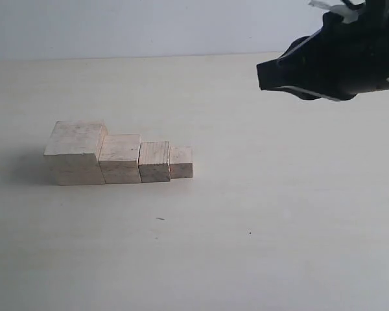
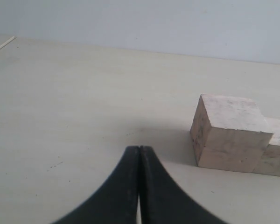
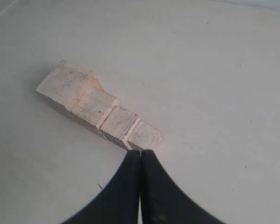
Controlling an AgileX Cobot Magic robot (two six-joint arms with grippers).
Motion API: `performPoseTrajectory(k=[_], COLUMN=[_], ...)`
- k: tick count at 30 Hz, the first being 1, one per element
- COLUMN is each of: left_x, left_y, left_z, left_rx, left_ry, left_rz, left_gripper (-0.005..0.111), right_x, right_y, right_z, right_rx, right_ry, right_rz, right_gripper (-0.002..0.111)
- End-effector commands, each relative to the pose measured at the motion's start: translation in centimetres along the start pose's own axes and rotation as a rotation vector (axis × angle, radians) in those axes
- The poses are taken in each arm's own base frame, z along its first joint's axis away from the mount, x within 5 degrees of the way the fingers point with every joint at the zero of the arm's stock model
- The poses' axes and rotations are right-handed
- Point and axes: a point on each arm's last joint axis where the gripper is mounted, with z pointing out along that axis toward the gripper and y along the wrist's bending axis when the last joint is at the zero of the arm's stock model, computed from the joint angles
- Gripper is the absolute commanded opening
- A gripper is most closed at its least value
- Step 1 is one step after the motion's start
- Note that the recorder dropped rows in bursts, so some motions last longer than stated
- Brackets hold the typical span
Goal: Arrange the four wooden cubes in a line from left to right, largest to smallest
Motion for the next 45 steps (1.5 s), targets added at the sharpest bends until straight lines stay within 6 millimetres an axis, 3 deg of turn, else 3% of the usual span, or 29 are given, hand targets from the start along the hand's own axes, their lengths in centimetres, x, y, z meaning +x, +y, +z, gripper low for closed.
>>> performPoseTrajectory(k=[1,11,16,24,31,36,40,45], left_x=[0.0,0.0,0.0,0.0,0.0,0.0,0.0,0.0], left_y=[0.0,0.0,0.0,0.0,0.0,0.0,0.0,0.0], left_z=[0.0,0.0,0.0,0.0,0.0,0.0,0.0,0.0], left_rx=[0.003,0.003,0.003,0.003,0.003,0.003,0.003,0.003], left_ry=[-0.013,-0.013,-0.013,-0.013,-0.013,-0.013,-0.013,-0.013], left_rz=[0.004,0.004,0.004,0.004,0.004,0.004,0.004,0.004], left_gripper=[0.000,0.000,0.000,0.000,0.000,0.000,0.000,0.000], right_x=[-0.3,-0.4,-0.7,-0.9,2.0,5.1,7.2,8.8], right_y=[0.6,0.6,0.1,-3.6,-4.9,-4.5,-3.9,-4.1], right_z=[-2.0,-2.4,-3.4,-8.9,-14.5,-16.7,-17.3,-16.6], right_rx=[-0.014,-0.009,0.057,0.270,0.539,0.707,0.777,0.795], right_ry=[-0.056,-0.076,-0.120,-0.294,-0.394,-0.442,-0.460,-0.439], right_rz=[0.005,-0.018,-0.146,-0.007,-0.006,-0.030,-0.058,-0.058], right_gripper=[0.000,0.000,0.000,0.000,0.000,0.000,0.000,0.000])
